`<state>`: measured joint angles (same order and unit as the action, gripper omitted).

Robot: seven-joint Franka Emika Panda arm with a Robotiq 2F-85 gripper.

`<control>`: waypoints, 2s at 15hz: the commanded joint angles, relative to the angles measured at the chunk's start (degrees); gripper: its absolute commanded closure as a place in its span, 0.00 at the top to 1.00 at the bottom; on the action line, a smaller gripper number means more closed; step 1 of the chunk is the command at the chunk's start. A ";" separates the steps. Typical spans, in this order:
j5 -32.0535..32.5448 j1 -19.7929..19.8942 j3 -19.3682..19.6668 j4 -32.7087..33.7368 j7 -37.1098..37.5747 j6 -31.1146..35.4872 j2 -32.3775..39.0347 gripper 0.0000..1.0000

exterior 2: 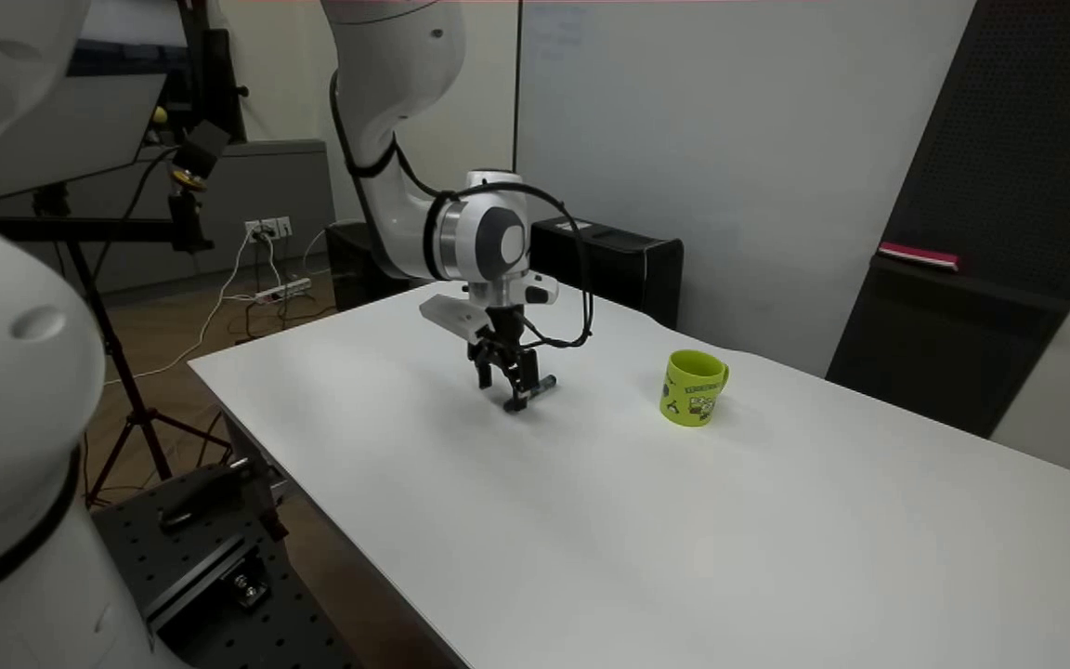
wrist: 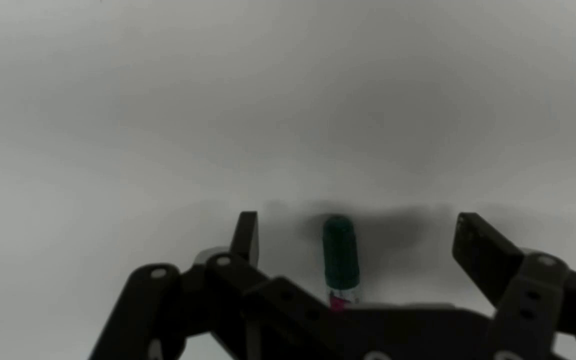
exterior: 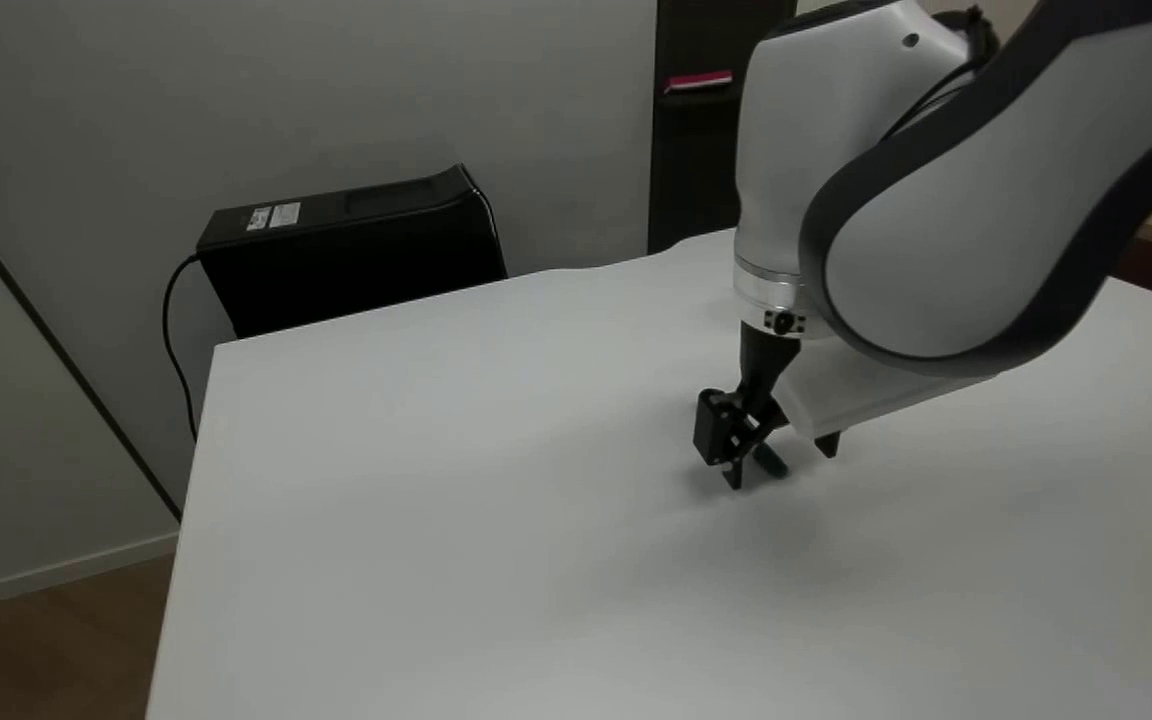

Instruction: Put the black marker in the mug

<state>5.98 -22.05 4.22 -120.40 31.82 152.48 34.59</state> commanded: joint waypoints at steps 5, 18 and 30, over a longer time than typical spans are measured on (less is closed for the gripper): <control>-0.17 -0.80 2.37 4.50 1.56 -1.28 4.44 0.74; 0.89 -1.53 4.40 5.04 1.54 -7.10 2.36 0.04; -2.05 10.66 -1.86 2.20 -15.31 -28.54 -16.70 0.04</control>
<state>5.51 -15.30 5.02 -116.01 21.39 128.57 24.42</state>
